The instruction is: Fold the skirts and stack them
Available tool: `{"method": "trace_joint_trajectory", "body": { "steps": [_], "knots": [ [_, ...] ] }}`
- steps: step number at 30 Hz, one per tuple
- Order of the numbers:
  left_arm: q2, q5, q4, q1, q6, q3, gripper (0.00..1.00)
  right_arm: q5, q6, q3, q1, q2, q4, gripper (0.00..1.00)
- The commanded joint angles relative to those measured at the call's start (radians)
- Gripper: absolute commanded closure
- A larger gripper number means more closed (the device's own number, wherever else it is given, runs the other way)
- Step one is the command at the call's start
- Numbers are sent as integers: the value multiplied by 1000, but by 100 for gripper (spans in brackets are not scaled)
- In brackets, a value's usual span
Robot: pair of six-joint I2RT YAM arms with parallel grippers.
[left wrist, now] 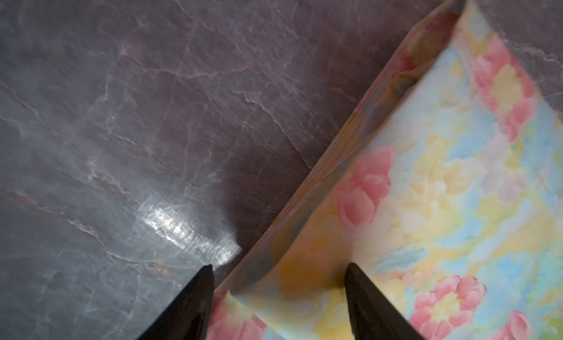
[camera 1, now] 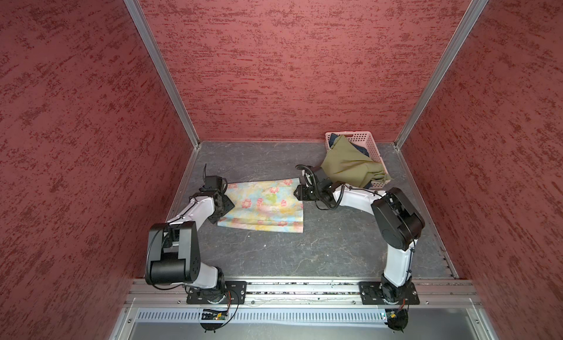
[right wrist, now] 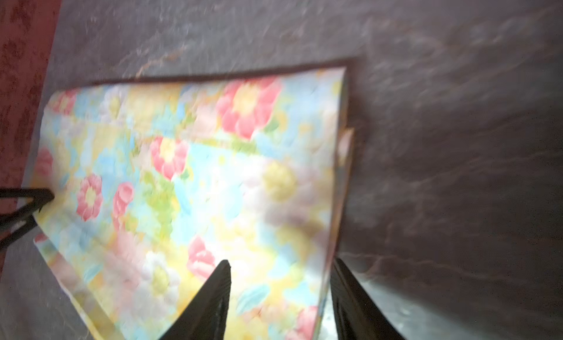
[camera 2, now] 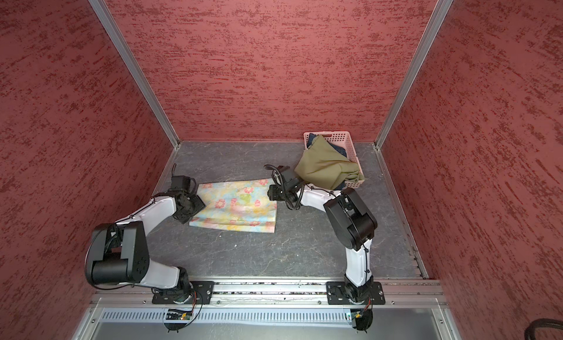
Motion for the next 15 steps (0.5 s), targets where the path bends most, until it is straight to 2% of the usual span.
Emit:
{"method": "trace_joint_trajectory", "body": {
  "steps": [1, 6, 15],
  "knots": [
    [17, 15, 39, 3, -9, -23, 39, 32, 37, -15, 5, 11, -16, 46],
    [66, 44, 57, -38, -10, -19, 55, 79, 43, 22, 2, 69, -42, 47],
    [157, 59, 74, -155, -54, 26, 61, 89, 10, 120, -90, 164, -74, 47]
  ]
}}
